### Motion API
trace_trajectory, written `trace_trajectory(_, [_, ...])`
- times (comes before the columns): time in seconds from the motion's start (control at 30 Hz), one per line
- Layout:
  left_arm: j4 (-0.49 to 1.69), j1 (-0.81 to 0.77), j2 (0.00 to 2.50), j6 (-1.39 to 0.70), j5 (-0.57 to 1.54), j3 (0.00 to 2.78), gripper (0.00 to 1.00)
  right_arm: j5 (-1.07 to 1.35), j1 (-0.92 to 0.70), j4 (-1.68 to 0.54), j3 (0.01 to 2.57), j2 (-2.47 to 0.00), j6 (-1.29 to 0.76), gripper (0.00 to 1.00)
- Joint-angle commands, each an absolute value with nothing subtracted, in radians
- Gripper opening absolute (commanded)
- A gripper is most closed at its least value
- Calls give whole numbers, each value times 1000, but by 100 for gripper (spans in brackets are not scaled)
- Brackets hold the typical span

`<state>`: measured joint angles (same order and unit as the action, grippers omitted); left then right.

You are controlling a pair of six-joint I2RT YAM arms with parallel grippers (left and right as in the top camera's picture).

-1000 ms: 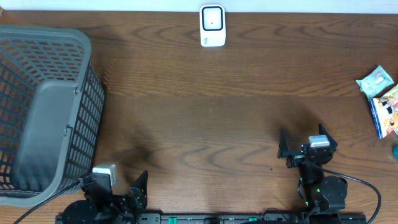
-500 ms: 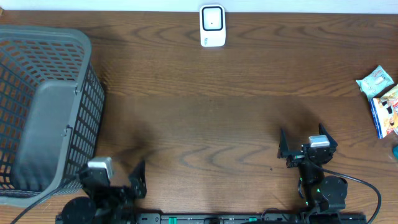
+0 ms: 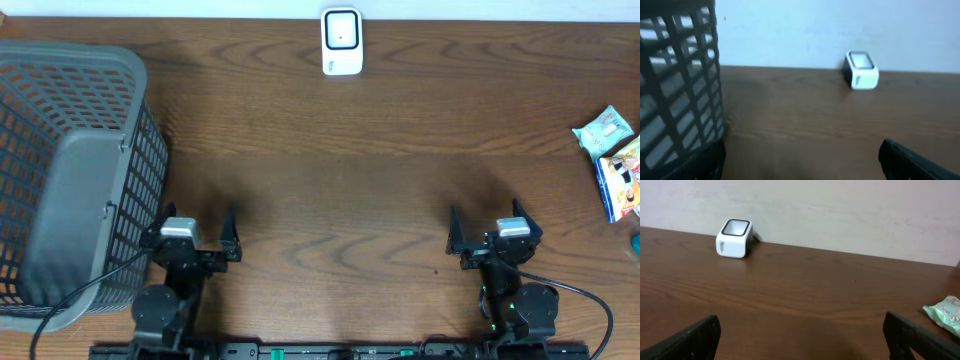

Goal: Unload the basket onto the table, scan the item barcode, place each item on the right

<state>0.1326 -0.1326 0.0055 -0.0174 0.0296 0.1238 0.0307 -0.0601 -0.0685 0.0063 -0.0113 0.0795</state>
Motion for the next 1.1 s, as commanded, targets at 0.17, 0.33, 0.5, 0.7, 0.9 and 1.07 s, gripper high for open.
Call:
trace_trajectory(0.17, [20,-129,1,52,-12,4,98,36,-50,-72,6,-5,64,99])
trace_trajectory(0.33, [75,-114,1,52,-10,4,98,36,-50,-72,6,-5,64,99])
trace_trajectory(0.5, [75,-103,1,52,-8,4,98,36,-50,-72,6,-5,64,99])
trace_trajectory(0.7, [75,-101,1,52,-5,4,98,36,-50,-72,6,-5,64,99])
trace_trajectory(0.9, [73,-101,1,51,-9,4,98,36,-50,-72,6,-5,64,99])
trace_trajectory(1.07, [73,-101,1,52,-9,4,98,36,-50,-72,6,-5,64,99])
